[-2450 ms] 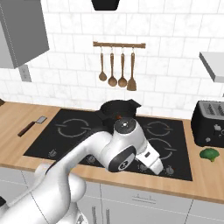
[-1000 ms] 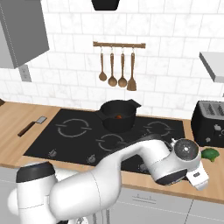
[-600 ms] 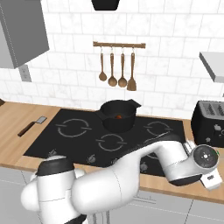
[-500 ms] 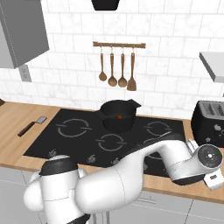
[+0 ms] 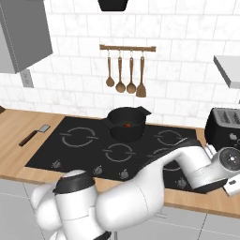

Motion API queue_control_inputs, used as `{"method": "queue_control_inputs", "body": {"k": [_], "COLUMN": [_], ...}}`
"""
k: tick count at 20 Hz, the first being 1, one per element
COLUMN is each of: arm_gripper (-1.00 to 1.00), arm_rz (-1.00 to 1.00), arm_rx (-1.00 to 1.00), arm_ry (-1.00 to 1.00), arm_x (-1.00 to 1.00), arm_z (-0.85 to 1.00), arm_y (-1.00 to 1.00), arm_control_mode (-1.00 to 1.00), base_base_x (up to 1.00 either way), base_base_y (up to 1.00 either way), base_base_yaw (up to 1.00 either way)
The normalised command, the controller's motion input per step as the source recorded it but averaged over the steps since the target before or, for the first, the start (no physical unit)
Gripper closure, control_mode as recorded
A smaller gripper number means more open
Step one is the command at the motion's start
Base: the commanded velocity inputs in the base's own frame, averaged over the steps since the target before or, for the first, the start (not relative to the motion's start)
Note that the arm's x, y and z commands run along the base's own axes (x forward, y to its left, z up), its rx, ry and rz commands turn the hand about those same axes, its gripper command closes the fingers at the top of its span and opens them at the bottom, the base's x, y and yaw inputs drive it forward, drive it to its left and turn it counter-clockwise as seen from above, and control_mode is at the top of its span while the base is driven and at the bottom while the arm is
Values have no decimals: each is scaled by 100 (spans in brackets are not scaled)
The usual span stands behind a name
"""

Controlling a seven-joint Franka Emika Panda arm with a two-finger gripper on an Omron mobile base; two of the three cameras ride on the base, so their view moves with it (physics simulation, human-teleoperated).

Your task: Put the bell pepper and broccoli in the pot. Retrieve the spatula and lightly stir the vegetables in the pot.

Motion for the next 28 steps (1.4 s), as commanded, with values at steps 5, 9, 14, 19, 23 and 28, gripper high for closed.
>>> {"method": "queue_control_inputs", "body": {"k": [5,9,14,19,23,28], "arm_gripper": [-100,-100,-100,-100,-100,-100], "arm_rz": [0,0,0,0,0,0], "arm_rx": [0,0,0,0,0,0], "arm_ry": [0,0,0,0,-2,-1], "arm_x": [30,27,27,29,26,24], "arm_z": [-19,-30,-34,-21,-4,-1], "arm_y": [-5,-22,-29,-23,-17,-18], "arm_control_mode": [-100,-100,-100,-100,-100,-100], "base_base_x": [0,0,0,0,0,0], "base_base_y": [0,0,0,0,0,0], "base_base_yaw": [0,0,0,0,0,0]}}
